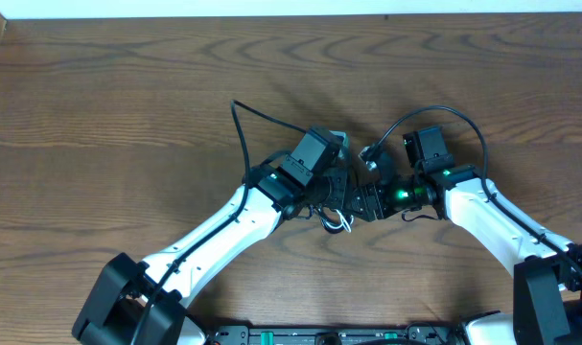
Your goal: Untangle cables
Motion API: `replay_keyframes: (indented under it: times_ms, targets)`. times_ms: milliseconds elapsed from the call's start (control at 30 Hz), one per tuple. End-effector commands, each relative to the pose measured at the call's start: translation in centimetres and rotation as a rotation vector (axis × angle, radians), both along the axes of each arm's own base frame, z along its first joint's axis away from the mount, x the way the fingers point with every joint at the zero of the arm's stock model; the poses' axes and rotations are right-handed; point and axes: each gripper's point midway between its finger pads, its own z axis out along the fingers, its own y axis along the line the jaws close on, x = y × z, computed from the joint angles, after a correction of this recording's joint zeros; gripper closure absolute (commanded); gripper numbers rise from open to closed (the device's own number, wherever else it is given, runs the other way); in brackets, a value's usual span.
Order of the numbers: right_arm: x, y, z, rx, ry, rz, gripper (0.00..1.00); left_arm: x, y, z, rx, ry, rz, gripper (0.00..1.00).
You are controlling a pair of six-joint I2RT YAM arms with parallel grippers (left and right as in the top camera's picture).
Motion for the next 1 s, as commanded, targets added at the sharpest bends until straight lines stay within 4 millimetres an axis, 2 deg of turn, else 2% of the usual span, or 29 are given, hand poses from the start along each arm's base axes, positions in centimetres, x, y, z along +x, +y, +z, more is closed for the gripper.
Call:
replay_keyframes:
  times_ms: [0, 67, 133, 267, 367, 567, 767, 900, 967]
  targets:
    - [0.0, 0.3, -0.1, -0.02, -0.021, 0.023, 0.48, 0.3, 0.2, 2.4, -0.075, -0.015, 0.018, 0.93]
    - [-0.1, 0.4, -0.2, -0.032, -0.025, 0.027, 0.52, 0.1, -0.1, 3.5, -0.128, -0.012, -0.003, 0.93]
    - [0.2, 0.0, -0.8, -0.079, -0.039, 0.016, 0.64, -0.3, -0.7, 4.8, -0.195, 0.002, -0.029, 0.92]
    - [0.8, -1.2, -2.1, -0.2, -0.054, -0.037, 0.75, -0.8, -0.9, 6.5, -0.287, 0.048, -0.038, 0.92]
    - [1.5, -2.3, -2.8, -0.275, -0.049, -0.103, 0.99, -1.1, -0.6, 7.1, -0.33, 0.089, -0.043, 0.92]
    - [2.8, -6.3, -4.5, -0.486, 0.021, -0.386, 0.99, -0.7, 1.9, 5.7, -0.275, 0.128, -0.01, 0.92]
    - [2.3, -10.1, -5.4, -0.658, 0.086, -0.604, 0.99, -0.4, 5.2, 4.1, -0.186, 0.14, 0.009, 0.92]
    - [2.2, -10.3, -5.4, -0.667, 0.091, -0.612, 0.99, 1.0, 9.0, 2.3, -0.039, 0.127, 0.138, 0.93]
    - [2.1, -10.2, -5.4, -0.661, 0.093, -0.604, 0.99, 1.5, 9.8, 2.2, -0.032, 0.12, 0.165, 0.93]
